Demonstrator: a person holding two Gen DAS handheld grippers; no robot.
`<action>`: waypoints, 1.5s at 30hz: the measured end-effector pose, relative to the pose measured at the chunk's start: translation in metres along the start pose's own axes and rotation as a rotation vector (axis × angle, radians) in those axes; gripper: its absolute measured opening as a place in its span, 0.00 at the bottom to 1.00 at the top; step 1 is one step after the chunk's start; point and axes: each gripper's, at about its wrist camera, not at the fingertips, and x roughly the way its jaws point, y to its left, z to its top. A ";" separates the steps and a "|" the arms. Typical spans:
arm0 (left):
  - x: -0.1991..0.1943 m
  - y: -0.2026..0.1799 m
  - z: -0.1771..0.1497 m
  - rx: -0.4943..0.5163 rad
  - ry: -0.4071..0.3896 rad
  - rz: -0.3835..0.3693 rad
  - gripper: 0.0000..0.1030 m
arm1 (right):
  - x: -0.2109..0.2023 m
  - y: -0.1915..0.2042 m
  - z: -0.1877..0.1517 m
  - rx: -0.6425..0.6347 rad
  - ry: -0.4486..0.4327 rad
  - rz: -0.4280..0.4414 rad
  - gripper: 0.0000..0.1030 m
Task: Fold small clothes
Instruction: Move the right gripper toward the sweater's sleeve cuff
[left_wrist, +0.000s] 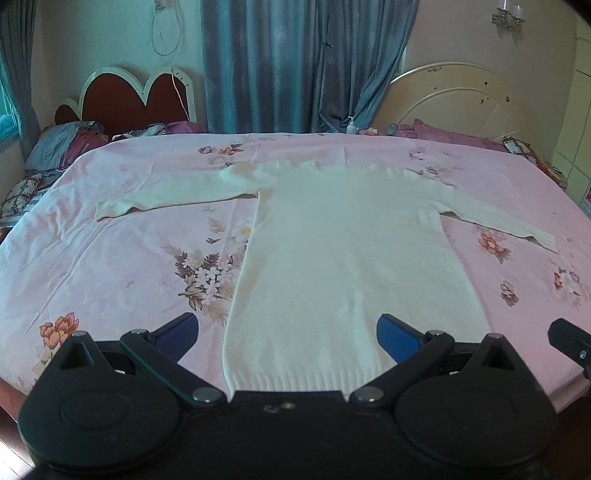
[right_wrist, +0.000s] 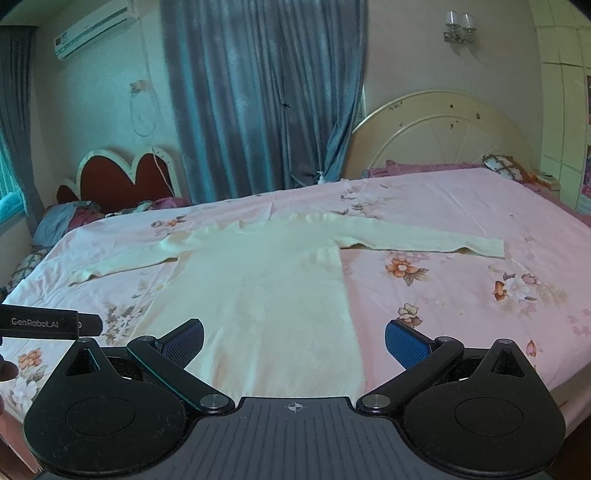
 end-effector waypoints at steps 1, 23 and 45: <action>0.004 0.001 0.002 -0.001 0.001 0.001 0.99 | 0.005 0.000 0.002 0.003 0.002 -0.006 1.00; 0.116 0.030 0.080 0.066 0.025 -0.068 0.99 | 0.113 0.012 0.056 0.109 0.002 -0.152 1.00; 0.187 -0.016 0.124 0.051 0.024 -0.047 0.99 | 0.202 -0.093 0.094 0.171 0.000 -0.210 0.99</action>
